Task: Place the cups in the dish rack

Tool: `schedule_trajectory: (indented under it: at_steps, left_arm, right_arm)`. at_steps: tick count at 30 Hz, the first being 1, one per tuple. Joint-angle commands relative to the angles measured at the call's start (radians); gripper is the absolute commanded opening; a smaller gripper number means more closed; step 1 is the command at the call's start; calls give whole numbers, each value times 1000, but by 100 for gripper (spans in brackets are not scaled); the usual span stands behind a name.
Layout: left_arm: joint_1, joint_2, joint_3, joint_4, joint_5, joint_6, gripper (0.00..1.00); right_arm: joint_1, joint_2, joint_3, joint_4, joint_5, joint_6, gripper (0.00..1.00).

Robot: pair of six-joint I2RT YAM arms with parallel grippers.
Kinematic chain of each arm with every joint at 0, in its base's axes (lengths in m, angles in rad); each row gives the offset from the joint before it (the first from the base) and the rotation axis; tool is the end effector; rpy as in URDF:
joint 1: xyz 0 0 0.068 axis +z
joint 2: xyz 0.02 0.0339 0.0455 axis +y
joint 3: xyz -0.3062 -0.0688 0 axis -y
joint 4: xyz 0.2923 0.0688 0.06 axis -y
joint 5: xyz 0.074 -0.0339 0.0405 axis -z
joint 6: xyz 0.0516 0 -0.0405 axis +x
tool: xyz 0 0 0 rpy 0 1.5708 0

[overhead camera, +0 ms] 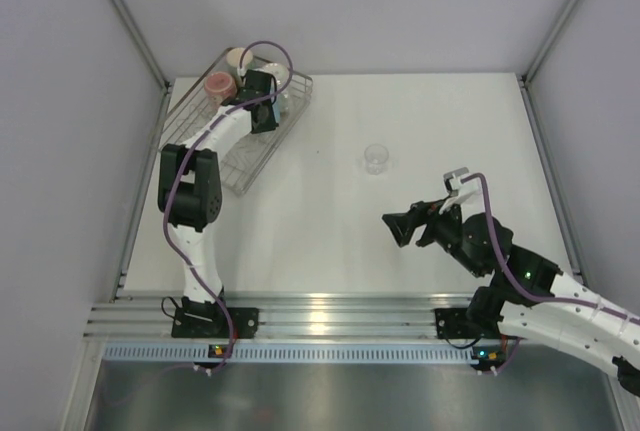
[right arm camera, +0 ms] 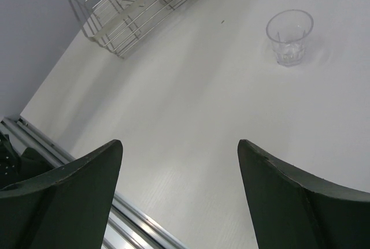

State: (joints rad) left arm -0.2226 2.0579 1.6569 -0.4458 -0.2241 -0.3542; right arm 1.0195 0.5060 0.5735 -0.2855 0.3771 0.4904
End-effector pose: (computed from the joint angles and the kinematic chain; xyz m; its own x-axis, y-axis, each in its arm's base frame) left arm 0.5274 -0.1076 0.2321 -0.7102 -0.1860 -0.6790 -0.1862 0.9798 -0.0736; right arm 0.0994 0.1254 0.3151 -0.3843 0.2111 -0.8988 -0.4792 0.7865 0.3896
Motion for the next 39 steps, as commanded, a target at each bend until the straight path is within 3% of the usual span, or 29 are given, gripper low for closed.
schedule_trajectory:
  at_steps: [1, 13, 34, 39]
  left_arm:
    - [2, -25, 49, 110, -3, -11, 22]
    - [2, -12, 40, 110, -9, -9, 31]
    - [2, -116, -40, 107, 9, -22, 36]
    - [2, -180, -40, 95, 5, -12, 44]
  right_arm:
    - [14, -20, 20, -7, 23, -13, 82]
    - [14, -35, 46, -34, 43, -39, 82]
    - [16, -35, 52, -61, 39, -9, 83]
    - [14, -17, 63, -75, 25, 17, 83]
